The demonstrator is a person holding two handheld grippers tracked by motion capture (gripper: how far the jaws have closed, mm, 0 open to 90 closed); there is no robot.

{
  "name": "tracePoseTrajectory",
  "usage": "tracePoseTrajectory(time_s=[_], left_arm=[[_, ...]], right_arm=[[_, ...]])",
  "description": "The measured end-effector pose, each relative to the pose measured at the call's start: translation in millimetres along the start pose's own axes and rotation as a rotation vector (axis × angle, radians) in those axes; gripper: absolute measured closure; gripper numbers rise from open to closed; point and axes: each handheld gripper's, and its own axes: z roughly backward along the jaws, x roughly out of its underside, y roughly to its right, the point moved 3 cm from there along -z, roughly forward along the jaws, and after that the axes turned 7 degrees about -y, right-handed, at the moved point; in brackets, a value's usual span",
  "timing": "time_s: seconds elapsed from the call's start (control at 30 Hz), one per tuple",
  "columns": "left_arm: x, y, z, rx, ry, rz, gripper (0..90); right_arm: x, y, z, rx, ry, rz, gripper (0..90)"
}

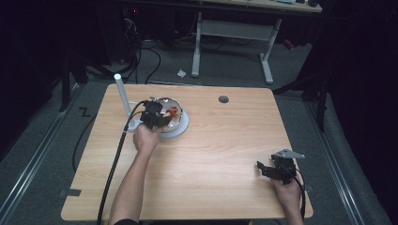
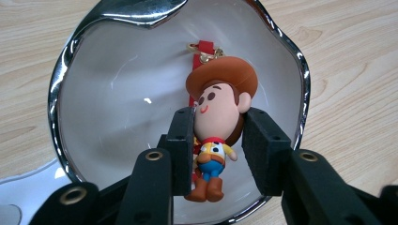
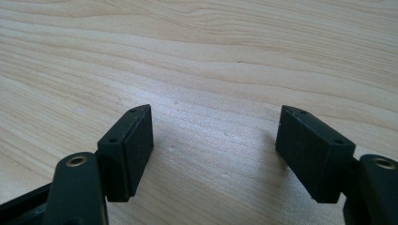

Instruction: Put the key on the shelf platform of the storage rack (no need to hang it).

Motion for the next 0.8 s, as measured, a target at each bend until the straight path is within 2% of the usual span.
tracePoseTrajectory(time_s=[0.07,0.17,0.3,0.33,0.4,0.6,0.67,0.8], left_arm=[[-1.1,1.1,1.8,0.009,0.002,0.007,63.2],[-5.2,5.8,8.2,0.029,0.012,0.034,54.5],[-9.9,9.8,17.8,0.058,0.032,0.032,47.2],[-10.9,11.0,19.7,0.059,0.034,0.048,46.1],[-12.8,12.6,25.8,0.072,0.034,0.055,43.7],[-14.8,16.1,42.7,0.098,0.029,0.052,39.5],[-16.2,16.7,49.2,0.109,0.032,0.039,38.8],[-21.8,17.7,63.9,0.121,0.045,0.047,37.9]], right_arm=[[0.0,0.0,0.0,-0.001,0.001,0.000,28.0],[-0.2,0.0,-0.2,-0.001,0.001,0.001,28.0],[-0.2,0.1,-0.2,-0.001,0.002,0.001,28.0],[-0.1,0.1,-0.2,-0.001,0.002,0.001,28.0],[-0.1,-0.1,-0.2,-0.001,0.001,0.004,28.0],[-0.1,-0.3,-0.1,-0.001,0.001,0.004,28.0],[0.0,-0.4,-0.1,-0.001,0.001,0.003,28.0],[0.0,-0.4,0.0,-0.001,0.001,0.004,27.9]])
